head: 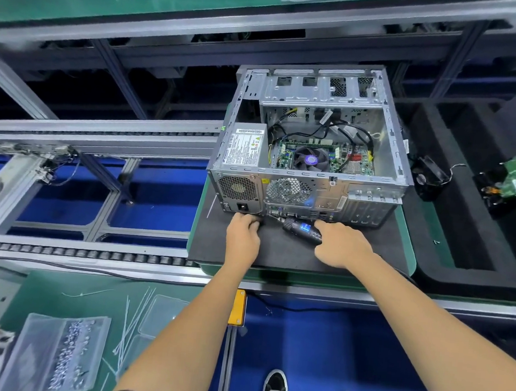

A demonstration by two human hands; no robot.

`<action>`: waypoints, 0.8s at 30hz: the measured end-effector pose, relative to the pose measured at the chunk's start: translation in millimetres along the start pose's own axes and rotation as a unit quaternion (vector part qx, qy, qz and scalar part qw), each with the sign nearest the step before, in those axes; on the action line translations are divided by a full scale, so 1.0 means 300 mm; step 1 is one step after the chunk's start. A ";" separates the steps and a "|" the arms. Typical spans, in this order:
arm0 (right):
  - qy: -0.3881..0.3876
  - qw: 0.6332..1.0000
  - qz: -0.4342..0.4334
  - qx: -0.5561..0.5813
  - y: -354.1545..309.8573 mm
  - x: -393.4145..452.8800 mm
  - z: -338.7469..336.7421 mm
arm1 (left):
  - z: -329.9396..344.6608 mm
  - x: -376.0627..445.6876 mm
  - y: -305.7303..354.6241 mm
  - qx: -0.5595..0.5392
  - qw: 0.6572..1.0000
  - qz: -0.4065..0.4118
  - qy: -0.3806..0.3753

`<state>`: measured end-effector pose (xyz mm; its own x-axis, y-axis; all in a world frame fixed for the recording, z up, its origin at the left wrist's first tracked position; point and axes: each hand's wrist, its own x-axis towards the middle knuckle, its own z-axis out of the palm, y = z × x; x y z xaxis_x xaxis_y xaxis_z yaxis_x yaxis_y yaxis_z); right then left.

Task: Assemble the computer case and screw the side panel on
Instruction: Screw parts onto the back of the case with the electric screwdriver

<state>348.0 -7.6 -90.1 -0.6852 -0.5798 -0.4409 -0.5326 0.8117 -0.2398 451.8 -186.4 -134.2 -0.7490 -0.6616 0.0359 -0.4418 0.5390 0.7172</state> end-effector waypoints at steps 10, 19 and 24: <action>-0.067 0.992 0.003 0.109 0.005 -0.107 -0.004 | -0.021 0.030 0.030 -0.224 0.964 -0.132 -0.057; -0.049 0.985 0.014 0.167 0.009 -0.121 -0.002 | -0.031 0.035 0.044 -0.314 0.932 -0.152 -0.095; -0.053 0.982 0.016 0.179 0.011 -0.122 -0.013 | -0.042 0.034 0.051 -0.321 0.930 -0.125 -0.130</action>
<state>369.4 16.2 -71.4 -0.6333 -0.5579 -0.5363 -0.2901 0.8136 -0.5039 443.7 -191.5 -114.2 -0.7939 -0.5303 -0.2976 -0.2953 -0.0917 0.9510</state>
